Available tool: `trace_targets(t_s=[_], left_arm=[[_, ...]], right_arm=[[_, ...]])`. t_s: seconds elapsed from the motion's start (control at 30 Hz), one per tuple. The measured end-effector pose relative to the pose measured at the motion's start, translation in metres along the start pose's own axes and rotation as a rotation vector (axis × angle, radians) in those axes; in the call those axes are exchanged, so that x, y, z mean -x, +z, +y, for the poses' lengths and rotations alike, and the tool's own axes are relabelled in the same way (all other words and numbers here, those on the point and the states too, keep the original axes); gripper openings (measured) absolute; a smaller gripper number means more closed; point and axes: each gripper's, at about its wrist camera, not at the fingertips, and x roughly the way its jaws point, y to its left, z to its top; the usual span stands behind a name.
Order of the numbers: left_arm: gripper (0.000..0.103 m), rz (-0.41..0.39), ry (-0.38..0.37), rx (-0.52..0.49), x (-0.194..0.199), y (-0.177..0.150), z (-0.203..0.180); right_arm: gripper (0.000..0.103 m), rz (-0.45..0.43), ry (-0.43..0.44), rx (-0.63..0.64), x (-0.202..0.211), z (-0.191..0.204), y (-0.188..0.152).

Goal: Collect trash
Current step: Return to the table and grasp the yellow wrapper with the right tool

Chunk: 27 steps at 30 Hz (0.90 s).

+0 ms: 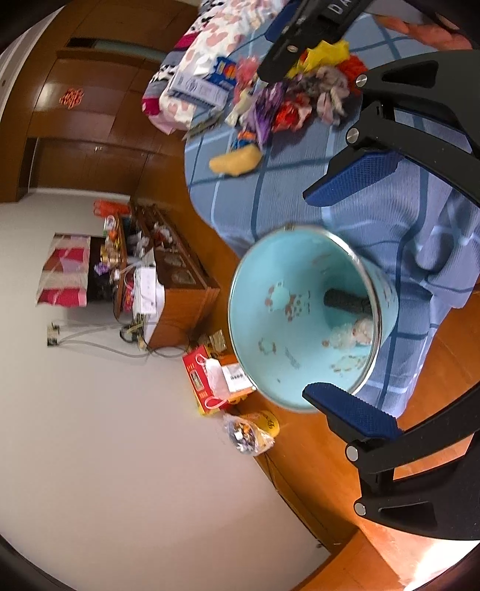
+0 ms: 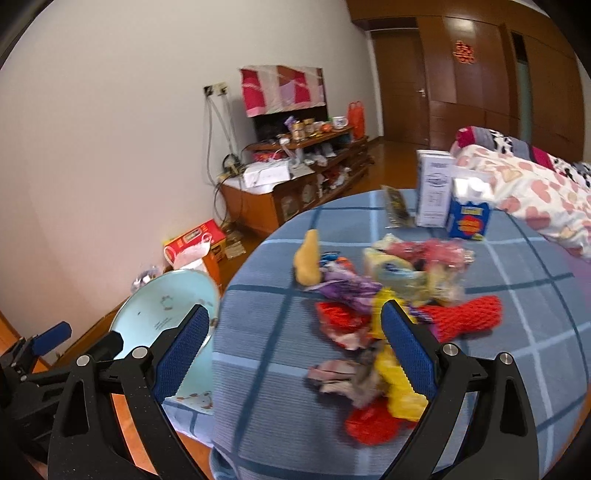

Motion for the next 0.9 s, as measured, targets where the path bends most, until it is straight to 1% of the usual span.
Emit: trace_targets(t_s=[0.17,0.43,0.53,0.57,0.7,0.8,0.9], left_arm=[[0.095,-0.004,-0.033,-0.030,0.006,-0.002,-0.020],[0.095,0.031,-0.090,-0.068,0.004,-0.011,-0.049],[0.095,0.039,-0.097,-0.086,0.004,-0.016,-0.058],[0.095,0.043,-0.103,-0.091,0.004,-0.018,-0.061],[0.095,0.054,-0.113,-0.110,0.003,-0.023,-0.070],[0.095,0.058,-0.111,-0.119,0.002,-0.025,-0.073],[0.095,0.062,-0.107,-0.119,0.002,-0.025,-0.073]], right_arm=[[0.093,-0.017,-0.053,-0.045,0.015,-0.033,-0.006],[0.092,0.018,-0.124,-0.127,0.023,-0.084,-0.027],[0.090,0.020,-0.124,-0.136,0.024,-0.088,-0.031],[0.087,0.017,-0.123,-0.133,0.024,-0.088,-0.031],[0.081,0.021,-0.103,-0.090,0.019,-0.080,-0.030],[0.078,0.047,-0.086,-0.066,0.007,-0.073,-0.030],[0.070,0.081,-0.065,-0.060,-0.004,-0.072,-0.032]])
